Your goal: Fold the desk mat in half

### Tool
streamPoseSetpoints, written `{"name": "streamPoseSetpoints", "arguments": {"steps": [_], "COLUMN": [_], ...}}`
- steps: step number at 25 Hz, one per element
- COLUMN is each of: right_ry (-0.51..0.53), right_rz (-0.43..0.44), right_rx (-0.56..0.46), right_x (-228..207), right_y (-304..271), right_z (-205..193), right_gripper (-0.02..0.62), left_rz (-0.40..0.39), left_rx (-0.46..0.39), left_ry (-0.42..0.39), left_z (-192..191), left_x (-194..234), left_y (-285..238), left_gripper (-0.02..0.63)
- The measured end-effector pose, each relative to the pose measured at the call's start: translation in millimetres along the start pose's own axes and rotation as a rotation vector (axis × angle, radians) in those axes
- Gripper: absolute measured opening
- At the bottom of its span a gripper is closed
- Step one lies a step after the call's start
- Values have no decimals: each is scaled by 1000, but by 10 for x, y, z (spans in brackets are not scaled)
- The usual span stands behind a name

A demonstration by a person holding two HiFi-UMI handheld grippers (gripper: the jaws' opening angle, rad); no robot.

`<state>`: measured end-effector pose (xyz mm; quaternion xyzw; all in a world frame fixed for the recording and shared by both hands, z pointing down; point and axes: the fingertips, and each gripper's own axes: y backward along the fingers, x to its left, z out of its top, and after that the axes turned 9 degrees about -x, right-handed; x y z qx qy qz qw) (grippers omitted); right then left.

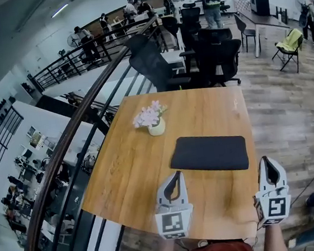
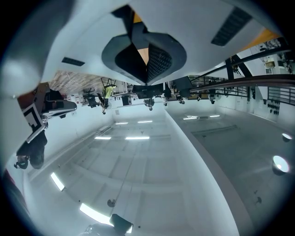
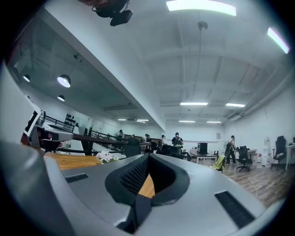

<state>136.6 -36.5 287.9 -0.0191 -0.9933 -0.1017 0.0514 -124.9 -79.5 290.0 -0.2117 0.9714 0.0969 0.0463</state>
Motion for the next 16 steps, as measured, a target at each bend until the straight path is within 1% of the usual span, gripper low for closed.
{"name": "streamPoseSetpoints", "arguments": {"steps": [9,12,16], "right_ry": [6,10,19], "right_rz": [-29,-32,-38], "right_rx": [11,15,11], "right_x": [-139,-132,-157], "right_y": [32,49,39], "right_z": [-3,6,10], "right_gripper": [9,9,9], "left_rz": [-27,-27,-40], "left_rx": [3,-8,-3], "left_ry": [6,25,6], "left_z": [-13,26,2], "left_x": [-117,-108,-91], "left_y": [-95,-99,-114], "left_gripper": [18,18,18]}}
